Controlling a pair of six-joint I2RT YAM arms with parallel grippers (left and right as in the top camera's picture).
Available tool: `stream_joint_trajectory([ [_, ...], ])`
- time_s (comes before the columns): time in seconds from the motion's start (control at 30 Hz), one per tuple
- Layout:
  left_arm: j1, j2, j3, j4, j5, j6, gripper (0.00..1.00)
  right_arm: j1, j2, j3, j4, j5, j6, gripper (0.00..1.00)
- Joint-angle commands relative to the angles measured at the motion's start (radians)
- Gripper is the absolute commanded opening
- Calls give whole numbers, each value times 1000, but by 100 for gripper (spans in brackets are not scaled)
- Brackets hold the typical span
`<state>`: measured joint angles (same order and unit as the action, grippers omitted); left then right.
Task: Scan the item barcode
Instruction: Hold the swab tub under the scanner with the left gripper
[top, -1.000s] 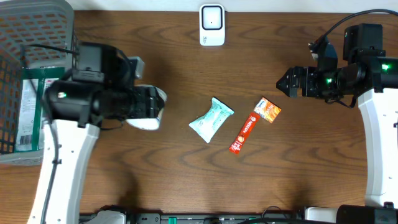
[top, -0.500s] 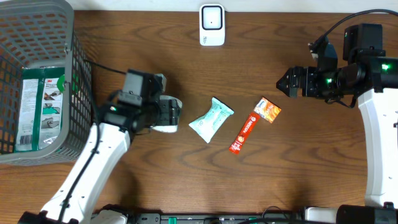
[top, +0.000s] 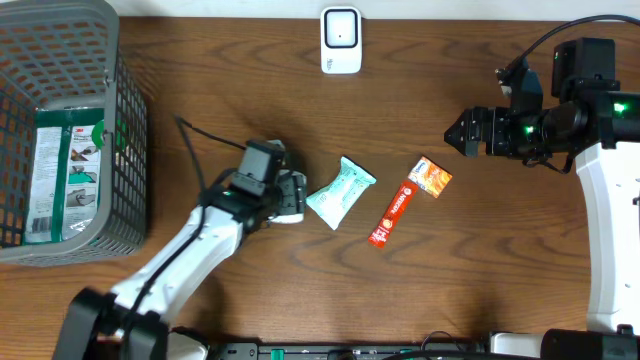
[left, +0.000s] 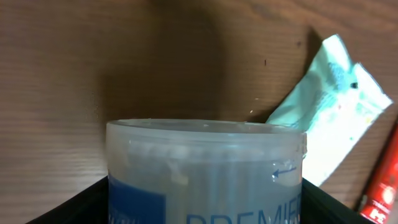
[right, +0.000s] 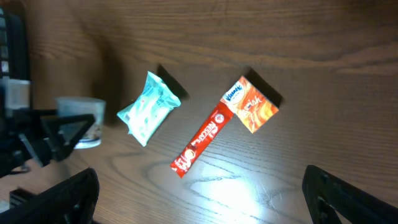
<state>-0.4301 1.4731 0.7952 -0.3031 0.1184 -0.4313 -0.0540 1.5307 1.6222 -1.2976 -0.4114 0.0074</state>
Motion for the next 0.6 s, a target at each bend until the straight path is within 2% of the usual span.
stream_joint_trajectory([
  [0.0, -5, 58, -3, 19, -41, -39, 63, 2, -1, 18, -1, -5, 6, 99],
  [0.03, -5, 74, -2, 24, -41, -39, 63, 2, -1, 18, -1, -5, 6, 99],
  [0.23, -5, 95, -2, 37, -22, -39, 83, 2, -1, 18, 0, -5, 6, 99],
  [0.57, -5, 71, 37, 35, 4, -33, 86, 2, -1, 18, -1, -5, 6, 99],
])
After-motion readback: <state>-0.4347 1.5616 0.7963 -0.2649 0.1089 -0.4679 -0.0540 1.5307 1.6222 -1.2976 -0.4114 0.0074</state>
